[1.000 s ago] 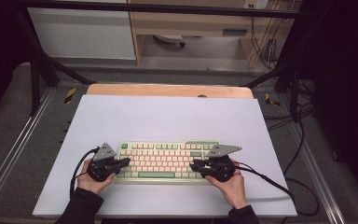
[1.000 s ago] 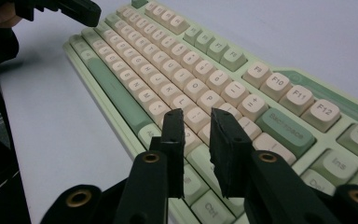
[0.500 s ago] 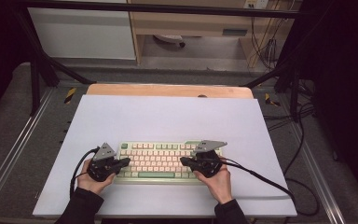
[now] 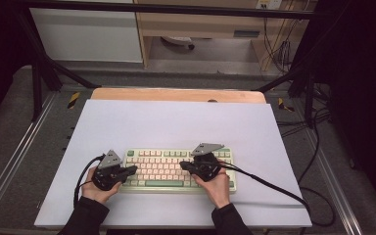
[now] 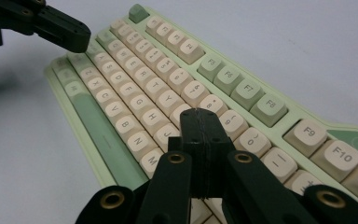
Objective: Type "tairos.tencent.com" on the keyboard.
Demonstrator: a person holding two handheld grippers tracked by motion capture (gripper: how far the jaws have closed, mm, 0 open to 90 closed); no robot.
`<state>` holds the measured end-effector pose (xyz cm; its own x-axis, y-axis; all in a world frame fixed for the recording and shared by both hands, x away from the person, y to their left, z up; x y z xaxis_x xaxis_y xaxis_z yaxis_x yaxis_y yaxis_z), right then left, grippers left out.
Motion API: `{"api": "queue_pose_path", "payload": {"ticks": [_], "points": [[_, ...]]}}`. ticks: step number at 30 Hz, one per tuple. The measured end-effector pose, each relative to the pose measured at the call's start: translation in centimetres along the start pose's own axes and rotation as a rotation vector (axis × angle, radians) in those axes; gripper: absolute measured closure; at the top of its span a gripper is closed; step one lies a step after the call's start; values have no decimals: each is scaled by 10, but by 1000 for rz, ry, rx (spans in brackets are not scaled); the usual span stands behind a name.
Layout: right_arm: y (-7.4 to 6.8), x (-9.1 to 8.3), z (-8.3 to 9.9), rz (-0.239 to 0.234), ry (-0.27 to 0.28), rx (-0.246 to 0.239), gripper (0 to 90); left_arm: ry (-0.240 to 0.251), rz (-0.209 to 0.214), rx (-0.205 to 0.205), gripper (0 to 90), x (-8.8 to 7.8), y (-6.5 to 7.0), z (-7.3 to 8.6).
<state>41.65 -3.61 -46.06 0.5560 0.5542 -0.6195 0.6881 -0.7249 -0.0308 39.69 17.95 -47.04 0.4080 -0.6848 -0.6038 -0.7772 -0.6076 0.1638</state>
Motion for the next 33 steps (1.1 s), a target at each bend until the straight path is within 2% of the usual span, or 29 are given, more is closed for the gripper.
{"api": "queue_pose_path", "payload": {"ticks": [12,33], "points": [[0,22,2,10,-20,8,900,-2,-1,0,899,0,0,0],[-2,29,7,11,-42,-6,900,0,-3,0,899,0,-1,0]]}}
Point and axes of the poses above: each handheld gripper's, and its own axes: x roughly forward along the jaws, z roughly out of its underside, y roughly to its right, the point moved 8 cm from there along x, roughly forward along the jaws, and after that the axes turned 10 degrees about z, right-handed, at the moved point
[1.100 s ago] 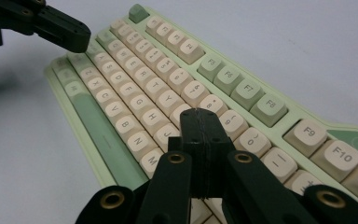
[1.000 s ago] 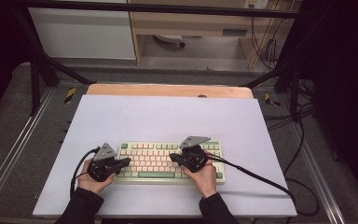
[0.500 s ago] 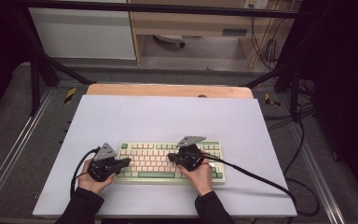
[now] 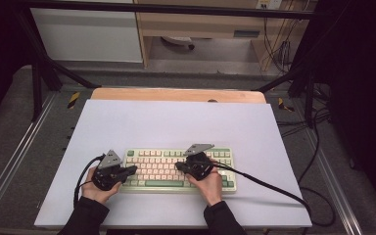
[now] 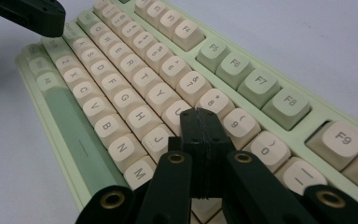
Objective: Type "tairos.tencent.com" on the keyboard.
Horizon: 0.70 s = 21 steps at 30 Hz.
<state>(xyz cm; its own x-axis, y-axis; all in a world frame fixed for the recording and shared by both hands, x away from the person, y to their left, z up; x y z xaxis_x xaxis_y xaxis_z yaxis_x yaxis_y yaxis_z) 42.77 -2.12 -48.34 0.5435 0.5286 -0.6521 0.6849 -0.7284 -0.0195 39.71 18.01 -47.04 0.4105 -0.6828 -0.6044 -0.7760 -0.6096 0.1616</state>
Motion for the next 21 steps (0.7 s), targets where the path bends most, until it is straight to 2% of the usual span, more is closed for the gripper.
{"api": "queue_pose_path", "payload": {"ticks": [13,21], "points": [[0,-27,-7,-11,14,-18,900,5,-1,-1,899,-2,0,-1],[5,-39,-3,-20,12,-12,900,8,-2,3,899,-2,1,-2]]}}
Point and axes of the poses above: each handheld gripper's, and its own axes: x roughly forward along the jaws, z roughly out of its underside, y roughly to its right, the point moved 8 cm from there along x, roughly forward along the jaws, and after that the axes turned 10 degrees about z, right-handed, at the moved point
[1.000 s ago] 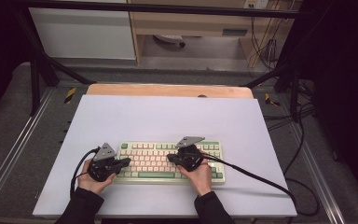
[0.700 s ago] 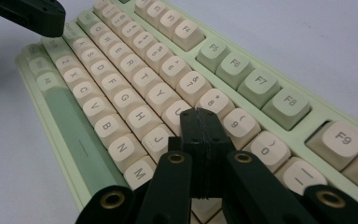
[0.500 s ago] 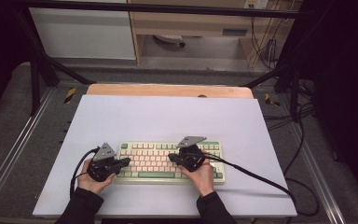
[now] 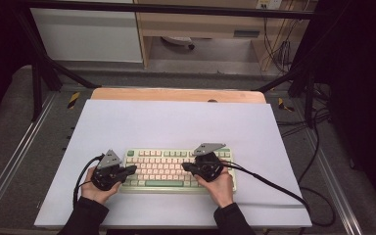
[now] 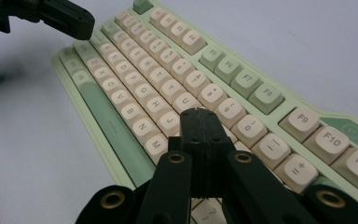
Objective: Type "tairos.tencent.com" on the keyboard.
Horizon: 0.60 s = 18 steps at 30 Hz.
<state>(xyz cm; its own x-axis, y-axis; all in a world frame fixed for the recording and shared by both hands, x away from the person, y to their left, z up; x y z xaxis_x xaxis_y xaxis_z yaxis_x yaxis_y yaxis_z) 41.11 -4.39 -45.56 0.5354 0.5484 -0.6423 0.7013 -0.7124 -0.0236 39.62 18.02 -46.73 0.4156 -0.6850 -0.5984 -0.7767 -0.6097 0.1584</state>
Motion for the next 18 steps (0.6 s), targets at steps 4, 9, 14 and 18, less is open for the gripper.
{"api": "queue_pose_path", "payload": {"ticks": [4,9,14,18], "points": [[3,-6,5,-9,-3,10,900,1,-1,1,899,0,1,-1],[6,-11,10,-12,-2,17,900,-1,-4,5,899,1,3,-3],[8,-18,18,-21,-6,19,900,2,-10,8,899,2,5,-8],[10,-21,25,-23,-4,32,900,-5,-14,13,898,6,7,-12]]}}
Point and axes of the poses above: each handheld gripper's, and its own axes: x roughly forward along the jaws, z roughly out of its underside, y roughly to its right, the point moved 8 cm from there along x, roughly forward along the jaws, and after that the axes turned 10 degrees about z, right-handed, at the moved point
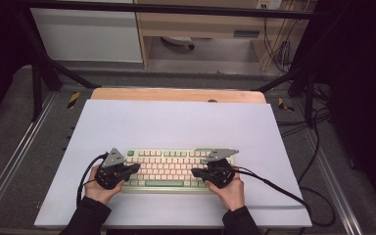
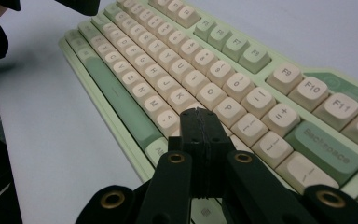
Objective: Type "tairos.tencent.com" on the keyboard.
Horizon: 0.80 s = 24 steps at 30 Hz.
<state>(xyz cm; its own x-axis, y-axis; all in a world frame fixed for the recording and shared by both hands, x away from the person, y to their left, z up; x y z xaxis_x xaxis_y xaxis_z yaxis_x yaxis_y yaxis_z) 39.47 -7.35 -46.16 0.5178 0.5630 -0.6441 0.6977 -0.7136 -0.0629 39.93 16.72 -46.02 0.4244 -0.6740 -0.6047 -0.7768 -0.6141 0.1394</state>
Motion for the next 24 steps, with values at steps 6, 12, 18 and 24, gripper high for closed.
{"api": "queue_pose_path", "payload": {"ticks": [6,12,18,24], "points": [[6,-4,4,7,4,11,900,-13,-4,9,898,10,2,-8],[5,-6,8,2,3,11,900,-25,-3,23,898,24,6,-18],[7,-9,10,2,4,12,900,-34,-1,19,898,38,8,-20],[6,-8,11,1,4,11,900,-38,-2,19,898,47,8,-18]]}}
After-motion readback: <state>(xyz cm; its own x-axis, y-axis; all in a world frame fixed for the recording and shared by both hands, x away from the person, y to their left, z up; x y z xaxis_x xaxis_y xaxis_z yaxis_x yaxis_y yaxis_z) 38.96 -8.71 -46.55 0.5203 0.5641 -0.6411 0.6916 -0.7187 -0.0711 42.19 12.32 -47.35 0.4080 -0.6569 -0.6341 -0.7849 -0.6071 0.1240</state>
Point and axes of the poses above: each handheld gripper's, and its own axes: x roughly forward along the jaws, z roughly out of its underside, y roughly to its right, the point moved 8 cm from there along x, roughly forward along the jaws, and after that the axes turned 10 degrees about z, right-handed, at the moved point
